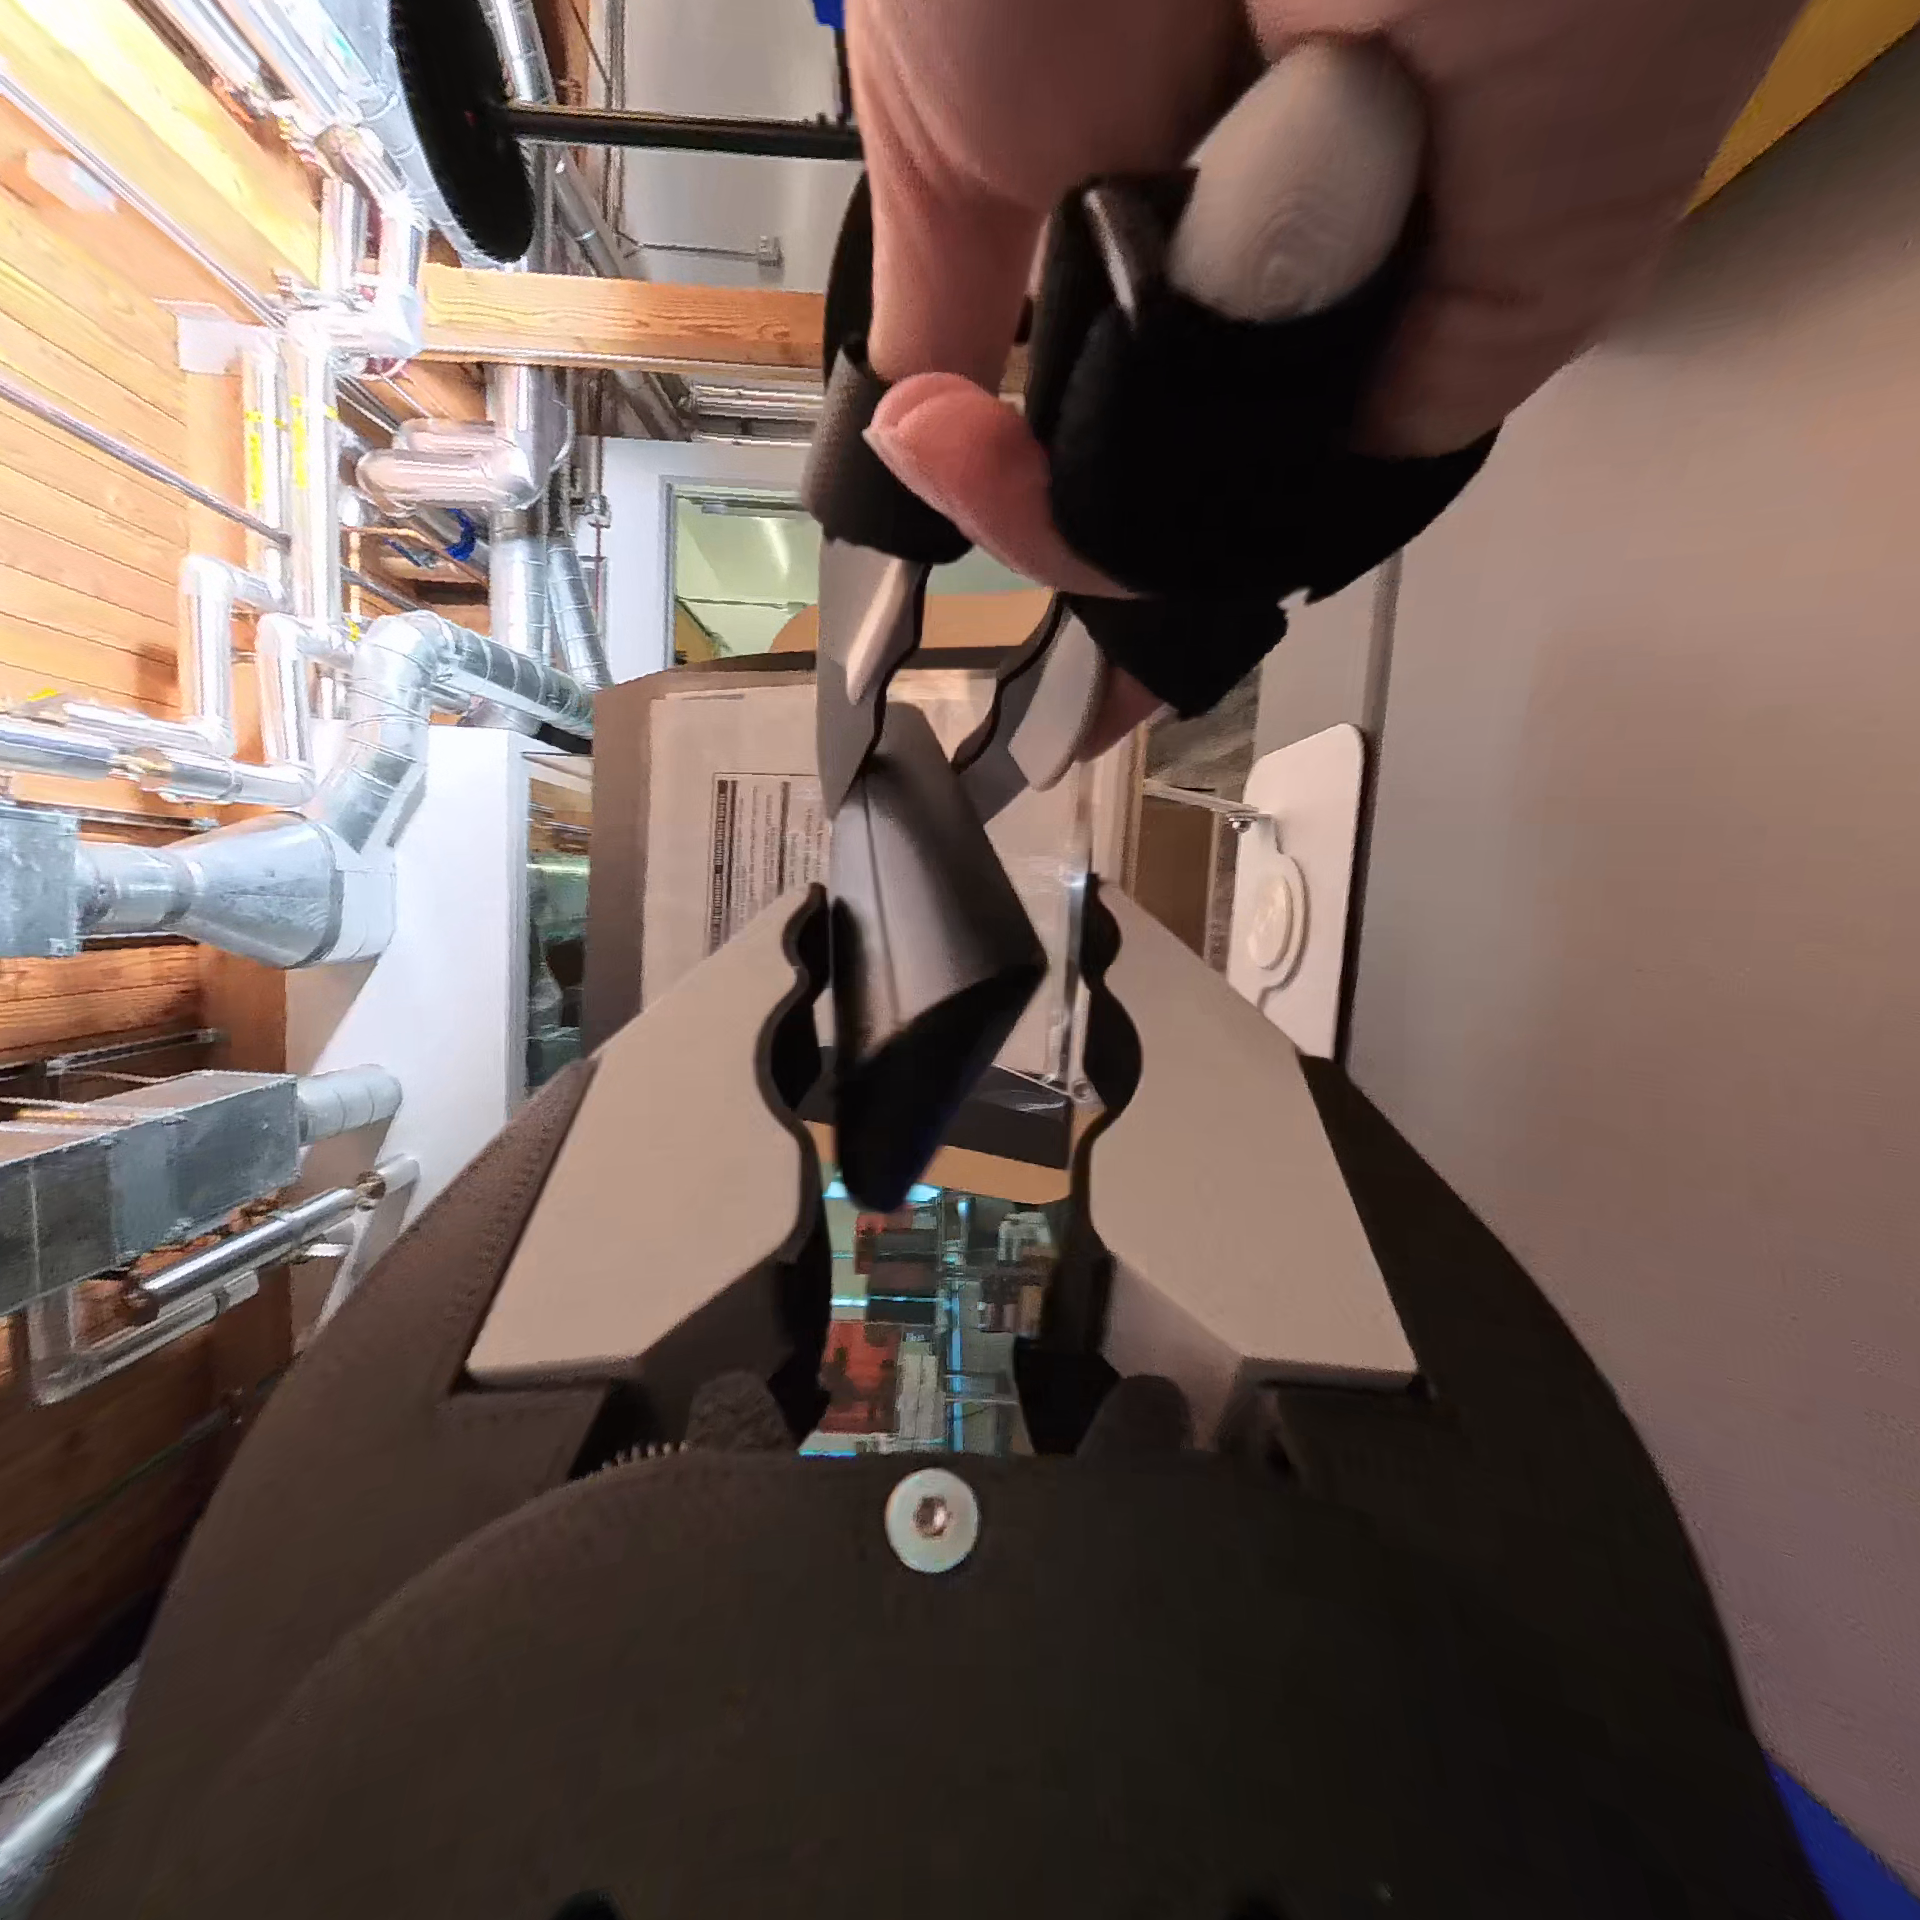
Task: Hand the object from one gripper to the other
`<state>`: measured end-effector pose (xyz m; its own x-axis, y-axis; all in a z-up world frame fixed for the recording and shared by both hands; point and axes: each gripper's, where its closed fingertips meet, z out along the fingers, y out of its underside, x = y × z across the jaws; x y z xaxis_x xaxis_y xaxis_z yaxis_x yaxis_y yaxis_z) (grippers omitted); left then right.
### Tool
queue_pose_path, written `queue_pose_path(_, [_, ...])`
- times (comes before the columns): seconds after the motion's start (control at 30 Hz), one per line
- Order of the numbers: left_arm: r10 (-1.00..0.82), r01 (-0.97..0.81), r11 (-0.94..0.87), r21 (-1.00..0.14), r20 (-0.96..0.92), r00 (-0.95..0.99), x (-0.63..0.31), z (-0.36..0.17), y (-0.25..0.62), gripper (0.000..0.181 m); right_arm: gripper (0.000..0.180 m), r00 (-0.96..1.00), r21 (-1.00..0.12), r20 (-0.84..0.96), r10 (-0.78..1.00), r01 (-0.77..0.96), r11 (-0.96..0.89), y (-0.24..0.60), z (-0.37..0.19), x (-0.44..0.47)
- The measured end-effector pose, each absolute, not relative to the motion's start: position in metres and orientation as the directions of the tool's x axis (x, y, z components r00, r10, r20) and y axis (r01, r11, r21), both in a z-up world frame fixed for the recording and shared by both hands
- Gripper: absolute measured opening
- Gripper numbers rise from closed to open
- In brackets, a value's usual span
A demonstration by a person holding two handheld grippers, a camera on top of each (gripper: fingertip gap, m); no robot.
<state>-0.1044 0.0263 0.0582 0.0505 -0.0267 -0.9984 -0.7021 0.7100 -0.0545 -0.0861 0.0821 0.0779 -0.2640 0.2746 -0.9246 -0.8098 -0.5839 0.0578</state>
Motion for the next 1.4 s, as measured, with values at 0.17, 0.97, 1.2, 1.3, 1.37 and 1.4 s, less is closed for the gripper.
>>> queue_pose_path(0.17, [0.028,-0.717,0.696,-0.033,-0.997,0.073,-0.111,0.068,0.030,0.028,0.019,-0.163,-0.043,-0.938,0.306,-0.822,-0.568,0.081,0.079,-0.090])
queue_pose_path(0.97, [-0.966,0.519,-0.256,-0.815,0.236,-0.106,-0.187,0.216,-0.029,0.023,0.068,0.316,-0.751,-0.139,0.939,-0.652,0.108,-0.042,0.217,-0.133])
queue_pose_path(1.2, [-0.936,0.476,-0.350,-0.806,0.294,-0.192,-0.158,0.202,-0.040,0.023,0.060,0.139,-0.662,-0.249,0.958,-0.747,-0.064,-0.039,0.207,-0.158])
queue_pose_path(1.3, [-0.932,0.436,-0.361,-0.824,0.300,-0.205,-0.149,0.195,-0.044,0.024,0.029,0.156,-0.640,-0.271,0.950,-0.767,-0.057,-0.033,0.203,-0.152])
queue_pose_path(1.37, [-0.927,0.409,-0.373,-0.833,0.320,-0.193,-0.144,0.190,-0.041,0.024,0.021,0.180,-0.651,-0.278,0.944,-0.758,-0.047,-0.030,0.201,-0.148])
queue_pose_path(1.4, [-0.929,0.395,-0.370,-0.841,0.329,-0.169,-0.143,0.186,-0.036,0.028,0.022,0.190,-0.671,-0.297,0.936,-0.739,-0.062,-0.026,0.198,-0.148])
